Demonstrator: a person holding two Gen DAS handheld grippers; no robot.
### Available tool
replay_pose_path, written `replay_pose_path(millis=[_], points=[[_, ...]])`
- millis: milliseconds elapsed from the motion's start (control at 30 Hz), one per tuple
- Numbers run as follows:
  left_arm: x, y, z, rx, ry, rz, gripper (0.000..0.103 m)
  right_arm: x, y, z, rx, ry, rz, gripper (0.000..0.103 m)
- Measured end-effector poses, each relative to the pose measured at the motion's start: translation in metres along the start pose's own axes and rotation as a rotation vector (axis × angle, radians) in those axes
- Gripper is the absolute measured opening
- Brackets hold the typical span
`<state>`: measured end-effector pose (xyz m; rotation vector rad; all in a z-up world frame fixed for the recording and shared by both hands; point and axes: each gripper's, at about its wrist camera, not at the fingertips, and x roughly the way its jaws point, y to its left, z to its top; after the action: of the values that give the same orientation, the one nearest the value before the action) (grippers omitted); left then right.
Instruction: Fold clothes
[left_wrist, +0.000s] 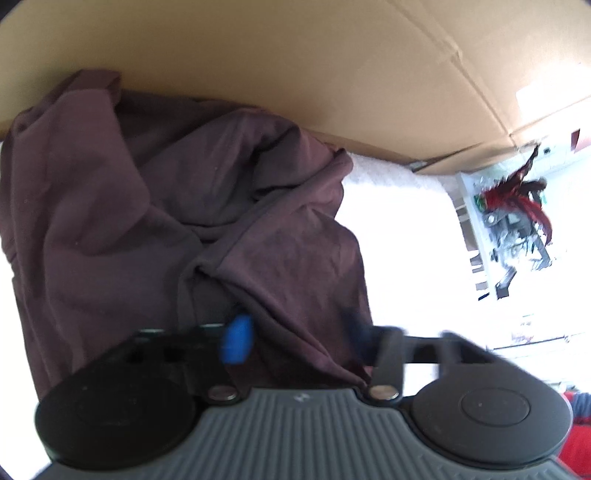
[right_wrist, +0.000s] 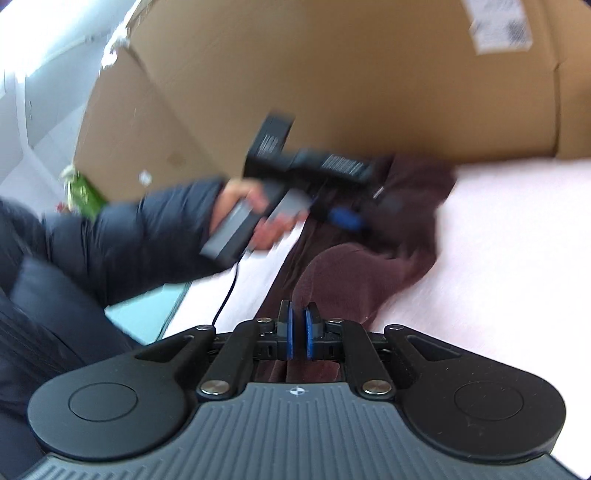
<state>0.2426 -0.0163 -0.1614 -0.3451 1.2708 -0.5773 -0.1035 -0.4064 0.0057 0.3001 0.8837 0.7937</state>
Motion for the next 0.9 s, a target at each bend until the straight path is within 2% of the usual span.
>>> replay_pose_path(millis=[67,200,267,467,533,600,667,700,800,900], points=[[-0.006,0.002,0.0,-0.004,-0.014,-0.012,0.0,0.01,0.012,-0.007,0.003,0.016,0.013,0.008],[-0.038,0.011,0.001,0.033,-0.07,-0.082,0.0,0.023,0.035,-0.012,-0.018,0.029,0.024,0.008],[-0.049,0.018,0.002,0.047,-0.098,-0.077,0.0,0.024,0.038,-0.013,-0.035,0.035,0.023,0.008],[-0.041,0.063,-0.003,-0.004,-0.099,-0.074,0.0,0.07,0.052,-0.029,-0.212,0.216,-0.115,0.008],[-0.037,0.075,-0.007,-0.036,-0.098,-0.078,0.0,0.088,0.053,-0.039,-0.239,0.276,-0.121,0.008],[-0.036,0.078,-0.008,-0.043,-0.099,-0.088,0.0,0.101,0.054,-0.045,-0.225,0.287,-0.108,0.011],[-0.037,0.074,-0.007,-0.018,-0.095,-0.086,0.0,0.101,0.051,-0.043,-0.167,0.253,-0.065,0.02],[-0.037,0.071,-0.006,-0.006,-0.094,-0.086,0.0,0.092,0.044,-0.037,-0.104,0.221,-0.026,0.03],[-0.039,0.065,-0.004,0.031,-0.089,-0.084,0.0,0.066,0.023,-0.024,0.118,0.044,0.018,0.032],[-0.04,0.059,-0.001,0.063,-0.083,-0.086,0.0,0.055,-0.004,-0.018,0.276,-0.088,-0.041,0.035]])
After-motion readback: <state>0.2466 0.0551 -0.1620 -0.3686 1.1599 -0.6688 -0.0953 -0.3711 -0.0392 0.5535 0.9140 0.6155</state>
